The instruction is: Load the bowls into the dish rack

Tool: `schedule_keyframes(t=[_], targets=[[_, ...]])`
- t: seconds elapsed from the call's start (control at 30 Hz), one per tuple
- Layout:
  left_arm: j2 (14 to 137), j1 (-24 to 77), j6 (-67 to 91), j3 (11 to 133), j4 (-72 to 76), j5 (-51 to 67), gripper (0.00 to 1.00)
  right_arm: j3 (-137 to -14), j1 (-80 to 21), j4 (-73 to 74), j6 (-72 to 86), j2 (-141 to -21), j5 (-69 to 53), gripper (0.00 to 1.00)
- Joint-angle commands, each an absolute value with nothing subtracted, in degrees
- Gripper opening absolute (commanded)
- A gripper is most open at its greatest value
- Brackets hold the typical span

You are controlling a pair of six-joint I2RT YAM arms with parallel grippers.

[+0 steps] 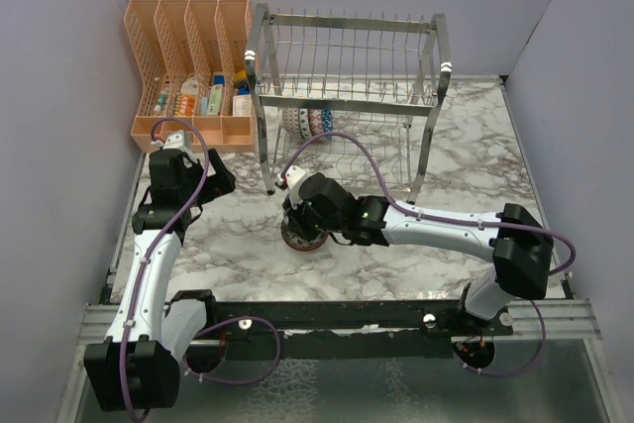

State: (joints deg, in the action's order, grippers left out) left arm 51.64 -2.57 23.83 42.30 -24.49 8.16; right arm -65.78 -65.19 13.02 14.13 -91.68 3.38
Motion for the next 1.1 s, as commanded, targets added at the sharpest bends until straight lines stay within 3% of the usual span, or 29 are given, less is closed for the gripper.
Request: schedule_keyframes(t=[0.0,0.37,0.77,1.07], targets=[[50.56,-2.89,23.74,42.28,-23.46,9.40,0.99,-66.13,-65.48,9.58,14.43,-93.37,5.29,0.01],[50.75,-2.89,23.78,42.28,-23.52,9.23,0.99,-57.42,-65.32,-4.60,18.79,-83.40,6.17,0.01],[50.63,-2.95,23.78,42.36,-23.46,9.26,0.99,-46.60,-58.47,-27.85,32.19,-78.40,-12.78,0.01],[50.65,-2.92,23.76,42.37,-23.33,9.41,0.99,-44.17,-50.64,-45.76,46.21,-84.64,-26.00,0.01]])
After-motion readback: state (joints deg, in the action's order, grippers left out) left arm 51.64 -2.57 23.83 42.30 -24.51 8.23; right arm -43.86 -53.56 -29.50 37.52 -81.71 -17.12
